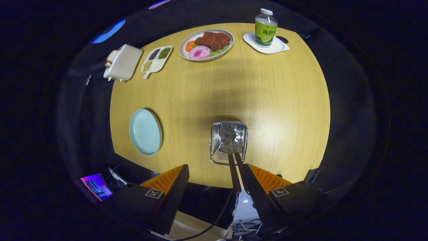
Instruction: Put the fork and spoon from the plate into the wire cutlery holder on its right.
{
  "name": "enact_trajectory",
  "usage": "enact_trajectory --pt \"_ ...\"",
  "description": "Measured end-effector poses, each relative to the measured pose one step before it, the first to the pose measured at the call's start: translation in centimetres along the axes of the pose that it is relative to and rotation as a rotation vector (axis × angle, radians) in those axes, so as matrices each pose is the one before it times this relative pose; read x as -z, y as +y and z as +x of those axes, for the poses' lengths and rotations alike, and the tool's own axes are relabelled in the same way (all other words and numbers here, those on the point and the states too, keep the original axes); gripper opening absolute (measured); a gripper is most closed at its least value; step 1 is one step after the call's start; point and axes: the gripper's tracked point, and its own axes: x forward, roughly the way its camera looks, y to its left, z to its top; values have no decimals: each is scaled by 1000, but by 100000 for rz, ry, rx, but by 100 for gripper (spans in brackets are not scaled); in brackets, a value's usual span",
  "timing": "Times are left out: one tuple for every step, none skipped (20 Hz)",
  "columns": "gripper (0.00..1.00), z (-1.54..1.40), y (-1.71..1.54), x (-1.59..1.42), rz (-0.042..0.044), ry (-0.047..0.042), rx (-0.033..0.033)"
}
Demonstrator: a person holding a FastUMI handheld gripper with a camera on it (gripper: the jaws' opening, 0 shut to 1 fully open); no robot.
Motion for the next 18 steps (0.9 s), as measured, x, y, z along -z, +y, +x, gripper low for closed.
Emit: enact_trajectory --pt "99 -1132 190 -315 733 -4258 -622" --pt "100 -1095 266 -370 -461 -4974 -1174" --pt "100 -1265 459 -466 -1748 -6078 -1200" --pt "100 -1230 479 -283 -2125 -5566 -692" --pt "100 -1282 618 -302 -1656 -5299 -643" --pt "99 -974 575 -536 -1069 -6077 -281" --pt "100 -1094 553 -406 -697 -5797 -312" --pt "100 -925 621 -468 -261 -5811 -343" --pt "99 -1019 614 -645 -219 -6091 -321" --pt "100 -1035 585 -642 198 -5719 -414" --pt "100 -1055 661 -644 60 -5158 -835" --pt "100 -977 386 -356 165 -4183 -258" --pt "99 -943 376 -278 957 -3090 -63" --pt "99 -891 593 -453 809 -3462 -822" --pt "99 -997 511 -706 257 -3926 -542" --pt "99 -1006 369 -723 -125 -4309 -120" --pt "99 -937 514 -927 -475 -5049 -678" --pt "99 -1028 413 -1006 -819 -4951 -240"
